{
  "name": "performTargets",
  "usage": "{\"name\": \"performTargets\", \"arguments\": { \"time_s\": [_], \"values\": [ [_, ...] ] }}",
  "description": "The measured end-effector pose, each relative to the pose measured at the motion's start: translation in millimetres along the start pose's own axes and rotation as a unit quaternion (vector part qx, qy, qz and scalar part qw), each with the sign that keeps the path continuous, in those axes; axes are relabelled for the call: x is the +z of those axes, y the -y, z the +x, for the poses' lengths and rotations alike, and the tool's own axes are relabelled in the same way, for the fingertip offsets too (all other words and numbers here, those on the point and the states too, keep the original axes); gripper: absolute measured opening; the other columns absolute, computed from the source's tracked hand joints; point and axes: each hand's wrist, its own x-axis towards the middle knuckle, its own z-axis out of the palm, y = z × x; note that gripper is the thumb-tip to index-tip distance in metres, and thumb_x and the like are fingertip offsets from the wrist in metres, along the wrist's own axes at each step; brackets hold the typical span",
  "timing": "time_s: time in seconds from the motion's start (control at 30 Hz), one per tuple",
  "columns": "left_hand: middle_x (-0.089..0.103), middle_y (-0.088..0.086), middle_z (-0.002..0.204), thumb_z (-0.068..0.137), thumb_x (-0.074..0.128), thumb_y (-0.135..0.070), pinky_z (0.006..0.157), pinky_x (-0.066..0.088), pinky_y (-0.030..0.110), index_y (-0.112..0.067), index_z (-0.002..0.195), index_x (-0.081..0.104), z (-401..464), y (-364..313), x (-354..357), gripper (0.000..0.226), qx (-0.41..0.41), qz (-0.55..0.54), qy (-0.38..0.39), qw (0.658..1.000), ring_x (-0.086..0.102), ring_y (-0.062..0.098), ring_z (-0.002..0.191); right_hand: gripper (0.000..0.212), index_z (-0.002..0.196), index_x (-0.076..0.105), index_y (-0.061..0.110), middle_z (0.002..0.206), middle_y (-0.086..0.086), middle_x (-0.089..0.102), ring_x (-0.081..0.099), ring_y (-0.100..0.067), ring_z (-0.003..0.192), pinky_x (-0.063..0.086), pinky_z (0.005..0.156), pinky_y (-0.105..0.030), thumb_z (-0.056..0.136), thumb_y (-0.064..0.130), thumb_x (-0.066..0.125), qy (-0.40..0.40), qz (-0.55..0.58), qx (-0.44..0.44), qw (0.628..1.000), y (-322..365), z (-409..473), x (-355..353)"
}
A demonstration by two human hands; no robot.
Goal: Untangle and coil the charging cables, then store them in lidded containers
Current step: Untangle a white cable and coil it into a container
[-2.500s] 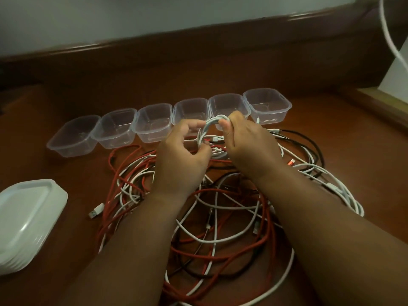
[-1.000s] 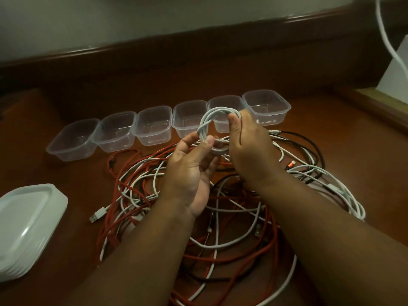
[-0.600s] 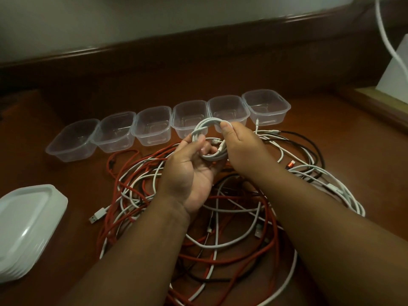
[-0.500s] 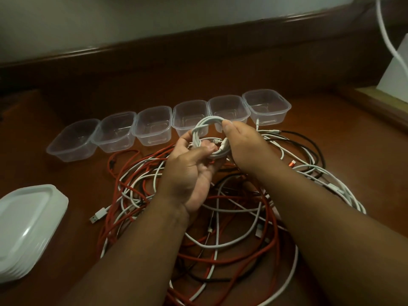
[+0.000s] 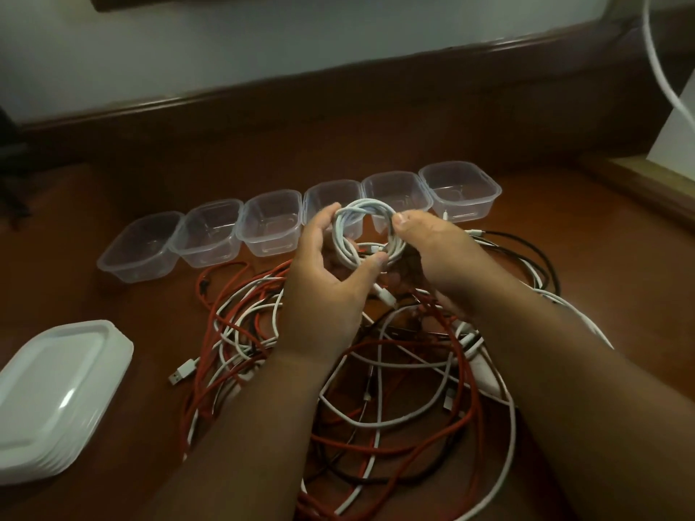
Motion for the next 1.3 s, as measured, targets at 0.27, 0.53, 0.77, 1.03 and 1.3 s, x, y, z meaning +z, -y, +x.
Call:
{"name": "performTargets", "arguments": {
  "time_s": [0.27, 0.53, 0.77, 1.03, 1.3],
  "values": [
    [0.055, -0.013, 0.131, 0.075, 0.084, -0.039, 0.096, 0.043, 0.010, -0.024, 0.140, 0.048, 15, -5, -15, 0.076, 0.059, 0.145, 0.003, 0.988, 0.049, -0.006, 0.116, 0.017, 0.097, 0.062, 0.024, 0.093, -0.006, 0.069, 0.068, -0.025, 0.091, 0.055, 0.087, -0.053, 0.102, 0.032, 0.048, 0.004, -0.106, -0.044, 0.993, 10, -9, 3],
    [0.057, -0.018, 0.118, 0.091, 0.064, -0.048, 0.092, 0.045, 0.019, -0.033, 0.138, 0.050, 63, 1, -36, 0.051, -0.010, 0.150, 0.080, 0.985, 0.056, -0.002, 0.111, 0.032, 0.094, 0.068, 0.004, 0.082, -0.019, 0.066, 0.052, -0.020, 0.066, 0.045, 0.062, -0.037, 0.100, 0.032, 0.053, -0.037, -0.205, -0.039, 0.977, 42, 28, -4],
    [0.064, -0.007, 0.107, 0.091, 0.066, -0.039, 0.082, 0.052, 0.030, -0.024, 0.123, 0.063, 117, 43, -59, 0.035, 0.009, 0.365, 0.115, 0.924, 0.060, 0.009, 0.092, 0.025, 0.088, 0.069, 0.002, 0.083, -0.015, 0.069, 0.065, -0.030, 0.080, 0.051, 0.067, -0.039, 0.095, 0.020, 0.055, -0.057, -0.269, 0.008, 0.961, 56, 121, 3],
    [0.062, -0.003, 0.122, 0.092, 0.053, -0.044, 0.089, 0.052, 0.043, -0.028, 0.117, 0.065, 148, 63, -53, 0.032, 0.096, 0.545, 0.214, 0.805, 0.056, 0.022, 0.112, 0.021, 0.102, 0.064, 0.000, 0.096, -0.012, 0.064, 0.058, -0.023, 0.084, 0.045, 0.070, -0.030, 0.100, 0.014, 0.048, 0.024, -0.429, 0.058, 0.901, 59, 187, 42],
    [0.064, -0.007, 0.120, 0.095, 0.052, -0.044, 0.090, 0.049, 0.040, -0.032, 0.116, 0.066, 151, 77, -53, 0.028, 0.155, 0.531, 0.201, 0.809, 0.057, 0.017, 0.110, 0.020, 0.110, 0.064, 0.002, 0.108, -0.014, 0.066, 0.064, -0.028, 0.103, 0.051, 0.083, -0.034, 0.099, 0.016, 0.053, 0.035, -0.484, 0.082, 0.871, 39, 214, 49]
  ]
}}
